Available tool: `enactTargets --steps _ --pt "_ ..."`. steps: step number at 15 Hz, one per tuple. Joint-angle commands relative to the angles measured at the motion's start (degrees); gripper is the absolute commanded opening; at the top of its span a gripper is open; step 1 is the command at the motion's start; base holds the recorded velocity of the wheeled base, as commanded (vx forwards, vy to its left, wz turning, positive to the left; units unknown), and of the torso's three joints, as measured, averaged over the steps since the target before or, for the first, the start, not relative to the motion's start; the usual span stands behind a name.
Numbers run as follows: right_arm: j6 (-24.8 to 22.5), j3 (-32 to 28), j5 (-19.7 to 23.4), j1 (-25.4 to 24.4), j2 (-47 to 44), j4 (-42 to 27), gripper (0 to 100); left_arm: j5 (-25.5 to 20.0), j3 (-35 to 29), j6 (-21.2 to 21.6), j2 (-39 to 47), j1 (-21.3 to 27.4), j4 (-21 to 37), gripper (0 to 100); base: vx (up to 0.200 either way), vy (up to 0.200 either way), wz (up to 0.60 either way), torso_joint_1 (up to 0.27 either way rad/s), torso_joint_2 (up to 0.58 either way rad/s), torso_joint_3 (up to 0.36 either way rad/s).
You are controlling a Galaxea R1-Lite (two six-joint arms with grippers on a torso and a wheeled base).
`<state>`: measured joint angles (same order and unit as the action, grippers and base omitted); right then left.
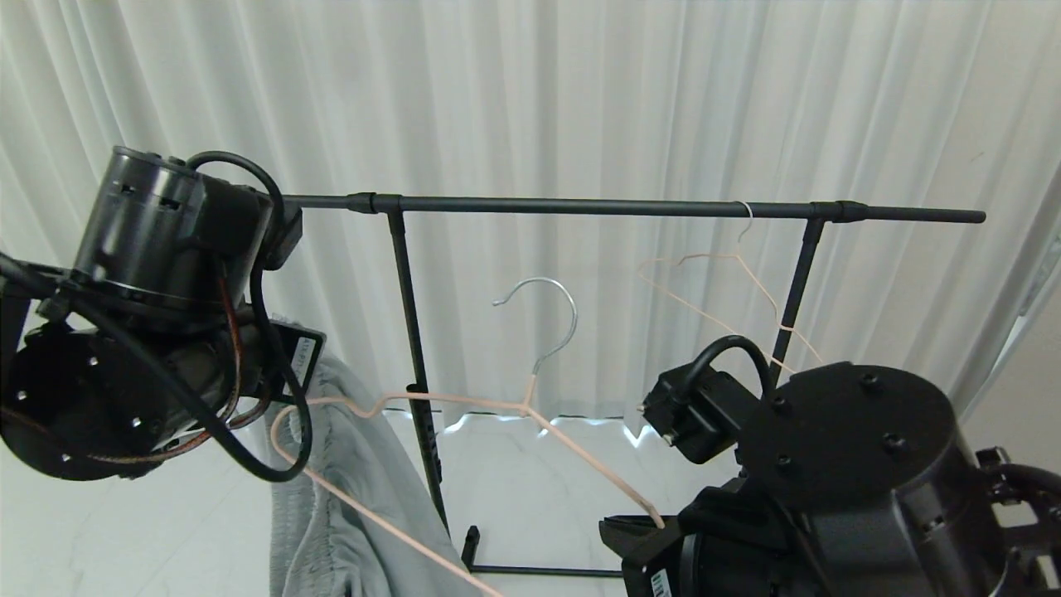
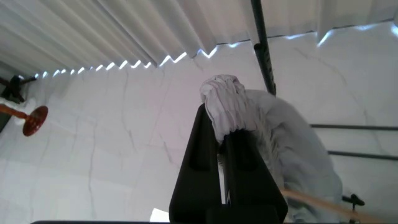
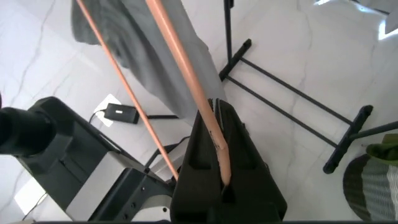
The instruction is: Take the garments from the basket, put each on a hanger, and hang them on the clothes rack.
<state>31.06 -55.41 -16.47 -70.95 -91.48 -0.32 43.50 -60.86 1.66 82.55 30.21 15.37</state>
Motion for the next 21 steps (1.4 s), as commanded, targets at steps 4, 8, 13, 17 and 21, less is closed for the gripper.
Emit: enactTargets --steps 4,8,13,17,21 --pt "0.05 -0.14 -1.99 -0.07 -2.30 -0.03 0 0.45 -1.28 -0.52 2.35 -0.59 0.54 0 0.000 0.000 0.00 0.000 0.00 0.000" --pt "0.05 -0.14 -5.42 2.57 -2.39 -0.03 0 3.09 -1.28 -0.43 3.67 -2.70 1.33 0 0.000 0.000 0.00 0.000 0.00 0.000" --pt "0.05 -4.18 -5.77 2.75 -4.50 1.81 0 2.91 -1.46 -1.13 4.46 -0.68 1.24 0 0.000 0.000 0.00 0.000 0.00 0.000" --pt "-0.12 -7.26 -6.03 2.39 -7.14 2.43 0 0.27 -1.55 -2.98 3.23 2.14 1.24 0 0.000 0.000 0.00 0.000 0.00 0.000" --pt "-0.30 -8.14 -8.23 2.04 -7.93 3.57 0 -0.69 -1.28 -3.06 2.26 3.72 1.24 0 0.000 0.000 0.00 0.000 0.00 0.000"
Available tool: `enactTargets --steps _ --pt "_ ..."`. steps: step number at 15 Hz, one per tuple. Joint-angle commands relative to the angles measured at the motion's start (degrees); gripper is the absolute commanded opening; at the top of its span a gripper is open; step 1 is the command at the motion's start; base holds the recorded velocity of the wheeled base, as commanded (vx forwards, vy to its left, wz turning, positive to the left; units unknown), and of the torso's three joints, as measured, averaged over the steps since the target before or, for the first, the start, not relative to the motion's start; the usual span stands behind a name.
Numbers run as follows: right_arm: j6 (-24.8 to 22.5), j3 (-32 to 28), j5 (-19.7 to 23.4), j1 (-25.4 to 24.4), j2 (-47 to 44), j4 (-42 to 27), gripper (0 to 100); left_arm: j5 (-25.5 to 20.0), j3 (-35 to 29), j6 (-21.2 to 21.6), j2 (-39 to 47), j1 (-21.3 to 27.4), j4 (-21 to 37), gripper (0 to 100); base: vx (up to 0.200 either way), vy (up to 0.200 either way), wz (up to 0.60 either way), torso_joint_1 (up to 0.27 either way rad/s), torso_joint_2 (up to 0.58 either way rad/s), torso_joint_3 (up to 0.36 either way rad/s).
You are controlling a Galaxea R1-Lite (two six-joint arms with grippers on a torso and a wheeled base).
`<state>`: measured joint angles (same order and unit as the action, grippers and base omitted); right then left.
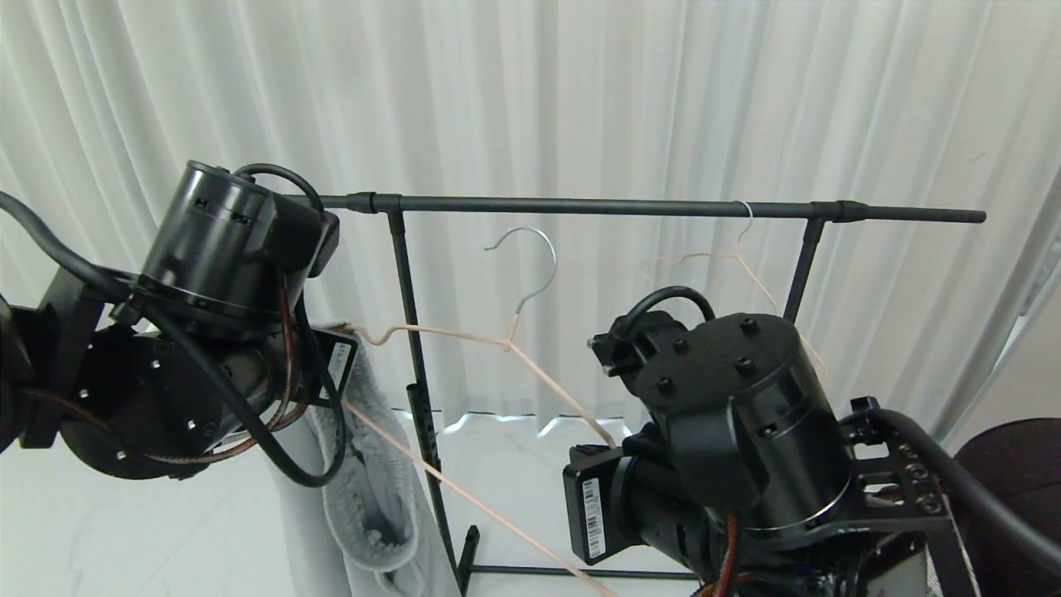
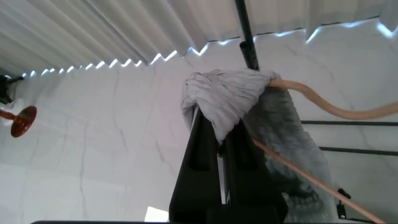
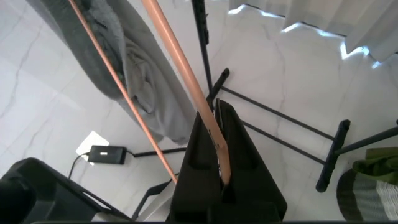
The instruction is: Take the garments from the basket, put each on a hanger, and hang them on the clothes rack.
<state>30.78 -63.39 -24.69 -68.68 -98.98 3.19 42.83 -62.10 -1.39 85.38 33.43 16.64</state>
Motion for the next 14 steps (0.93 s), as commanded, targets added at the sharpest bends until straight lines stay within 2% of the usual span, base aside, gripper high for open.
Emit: enactTargets --steps 1,5,6,8,11,14 --pt "-0.02 -0.15 -0.01 -1.10 -0.69 0.06 0 -1.78 -0.22 -0.10 -1.18 1.47 -0.03 0 0.000 0.000 0.00 0.000 0.00 0.000" --pt "-0.81 0.81 0.08 -3.56 -0.69 0.06 0 -8.99 0.22 0.16 -4.70 3.22 0.06 0 0.000 0.000 0.00 0.000 0.00 0.000" --pt "-0.81 1.16 0.08 -3.92 -0.43 0.06 0 -13.03 0.22 0.51 -6.11 3.93 0.15 0 0.000 0.000 0.00 0.000 0.00 0.000" --pt "-1.95 3.80 0.34 -4.27 0.19 0.23 0 -17.07 0.14 0.69 -7.42 5.68 0.15 0 0.000 0.000 0.00 0.000 0.00 0.000" --pt "-2.83 4.42 0.43 -4.27 -0.69 5.24 0 -19.89 0.05 0.25 -8.39 10.52 0.06 0 0.000 0.000 0.00 0.000 0.00 0.000" --pt "-3.10 4.42 0.34 -4.36 -1.48 6.21 0 -20.06 -0.39 0.07 -8.21 12.54 -0.12 0 0.000 0.000 0.00 0.000 0.00 0.000"
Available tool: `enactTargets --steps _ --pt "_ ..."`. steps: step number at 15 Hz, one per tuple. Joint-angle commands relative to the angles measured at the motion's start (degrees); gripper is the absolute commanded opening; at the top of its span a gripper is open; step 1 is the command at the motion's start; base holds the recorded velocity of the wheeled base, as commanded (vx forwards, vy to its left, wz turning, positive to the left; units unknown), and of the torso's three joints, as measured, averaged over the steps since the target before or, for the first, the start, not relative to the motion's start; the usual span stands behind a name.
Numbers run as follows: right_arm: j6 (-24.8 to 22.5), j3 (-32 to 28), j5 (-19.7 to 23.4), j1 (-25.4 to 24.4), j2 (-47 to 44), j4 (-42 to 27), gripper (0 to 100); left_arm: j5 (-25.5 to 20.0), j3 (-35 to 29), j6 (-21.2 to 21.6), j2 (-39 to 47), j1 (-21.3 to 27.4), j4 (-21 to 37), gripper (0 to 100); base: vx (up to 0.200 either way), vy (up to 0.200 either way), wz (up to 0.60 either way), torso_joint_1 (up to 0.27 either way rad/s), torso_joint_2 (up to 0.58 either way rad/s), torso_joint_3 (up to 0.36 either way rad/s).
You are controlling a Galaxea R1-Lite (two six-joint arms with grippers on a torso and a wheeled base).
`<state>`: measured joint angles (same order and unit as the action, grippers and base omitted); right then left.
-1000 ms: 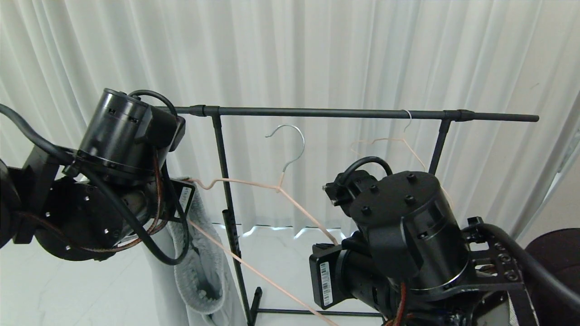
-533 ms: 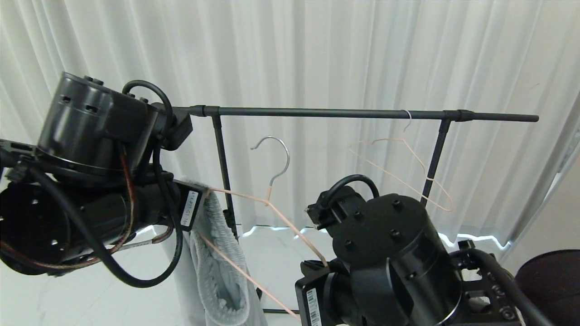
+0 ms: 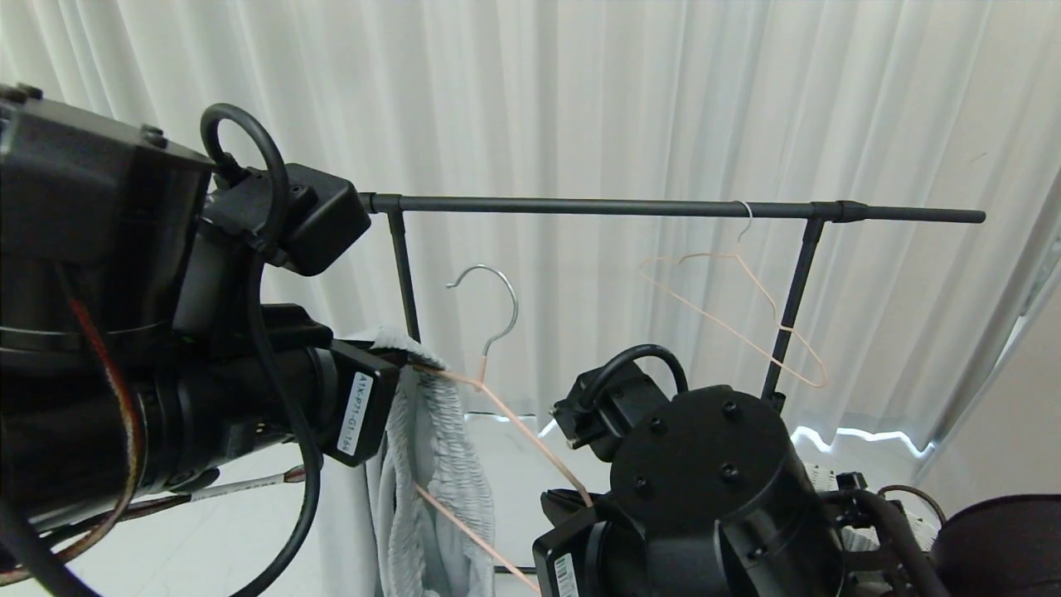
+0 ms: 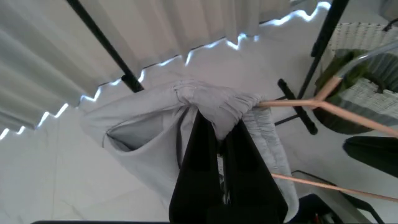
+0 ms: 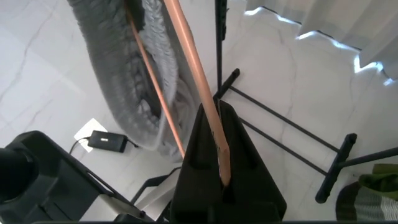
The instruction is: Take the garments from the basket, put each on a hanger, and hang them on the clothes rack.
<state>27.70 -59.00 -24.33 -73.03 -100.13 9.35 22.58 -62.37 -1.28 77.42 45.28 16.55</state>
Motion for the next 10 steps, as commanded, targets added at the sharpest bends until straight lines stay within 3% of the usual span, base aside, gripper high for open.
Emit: enactTargets --steps 1,5,10 --pt "-0.01 -0.15 -0.01 -0.18 -0.76 0.23 0 -0.60 -0.91 -0.13 -0.52 2.27 -0.12 0 0.000 0.000 0.00 0.000 0.00 0.000" --pt "0.08 -1.73 0.07 0.17 -1.82 1.72 0 -2.01 -2.32 -3.55 -1.84 7.37 -0.03 0 0.000 0.000 0.00 0.000 0.00 0.000" --pt "0.16 -2.08 -0.10 2.19 0.55 1.81 0 -1.66 0.67 -3.73 -4.21 7.55 -0.03 0 0.000 0.000 0.00 0.000 0.00 0.000"
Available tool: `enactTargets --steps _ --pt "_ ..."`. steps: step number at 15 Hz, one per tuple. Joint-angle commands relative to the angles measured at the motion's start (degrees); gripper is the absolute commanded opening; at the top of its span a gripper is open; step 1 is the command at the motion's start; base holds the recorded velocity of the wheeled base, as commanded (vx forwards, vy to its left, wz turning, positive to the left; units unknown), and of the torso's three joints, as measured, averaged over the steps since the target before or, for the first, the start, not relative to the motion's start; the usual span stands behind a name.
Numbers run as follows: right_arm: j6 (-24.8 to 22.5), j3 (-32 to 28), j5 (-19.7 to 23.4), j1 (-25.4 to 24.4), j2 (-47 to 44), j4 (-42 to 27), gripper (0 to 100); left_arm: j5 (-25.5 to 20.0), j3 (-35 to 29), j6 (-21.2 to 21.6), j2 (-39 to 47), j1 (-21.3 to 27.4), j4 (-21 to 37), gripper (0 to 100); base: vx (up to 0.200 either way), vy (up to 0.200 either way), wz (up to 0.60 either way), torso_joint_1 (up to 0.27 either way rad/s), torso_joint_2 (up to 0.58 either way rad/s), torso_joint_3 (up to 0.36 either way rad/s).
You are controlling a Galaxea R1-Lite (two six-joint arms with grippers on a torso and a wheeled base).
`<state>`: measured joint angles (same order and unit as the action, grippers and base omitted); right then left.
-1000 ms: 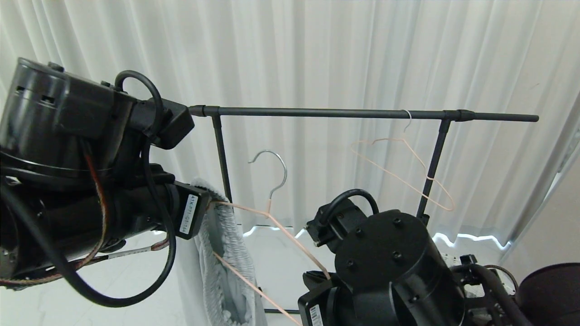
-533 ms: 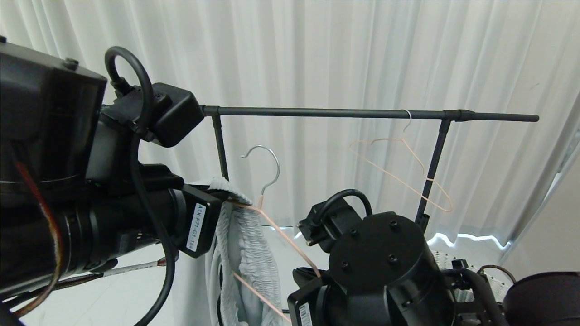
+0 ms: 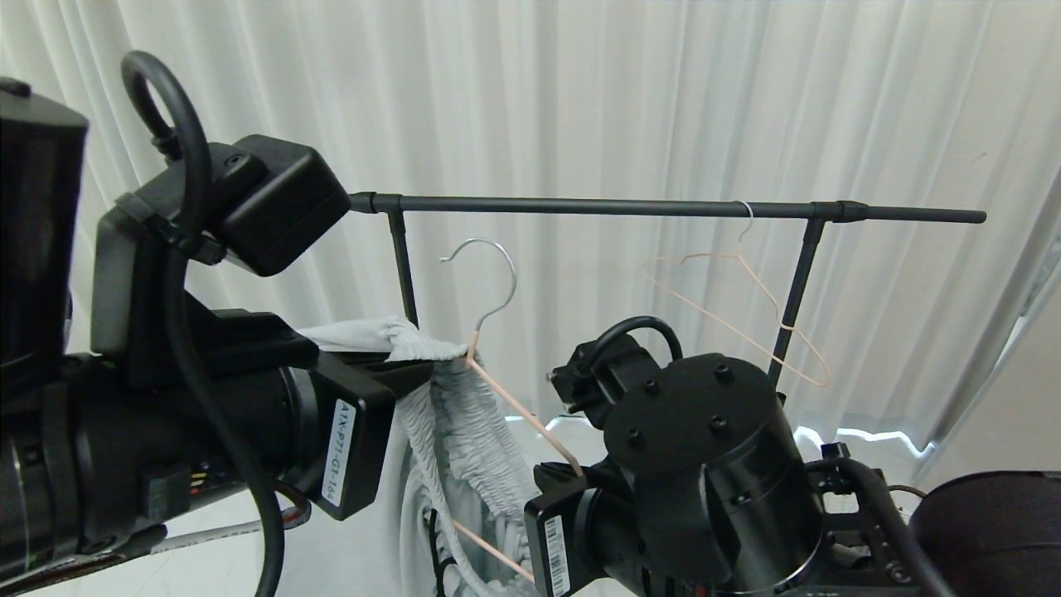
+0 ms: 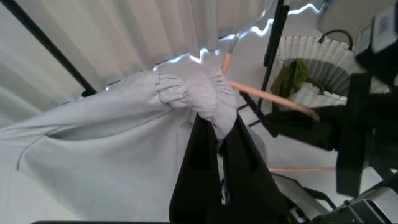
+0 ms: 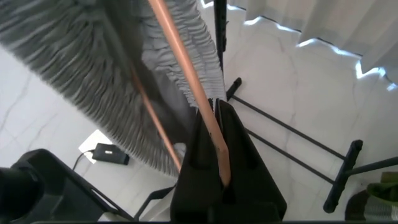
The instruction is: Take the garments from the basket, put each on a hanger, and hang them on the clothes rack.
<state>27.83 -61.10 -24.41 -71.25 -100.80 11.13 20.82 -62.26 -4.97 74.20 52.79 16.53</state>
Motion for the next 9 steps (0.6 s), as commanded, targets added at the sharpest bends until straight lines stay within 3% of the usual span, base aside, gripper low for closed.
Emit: enactTargets --steps 1,9 --pt "0.03 0.02 -0.03 0.68 1.75 0.30 0 0.10 0.65 -0.04 -1.17 0.04 -0.01 0 0.000 0.000 0.00 0.000 0.00 0.000" --pt "-0.06 -1.65 0.15 2.61 4.04 0.47 0 0.18 0.38 0.67 -1.25 0.21 -0.45 0 0.000 0.000 0.00 0.000 0.00 0.000"
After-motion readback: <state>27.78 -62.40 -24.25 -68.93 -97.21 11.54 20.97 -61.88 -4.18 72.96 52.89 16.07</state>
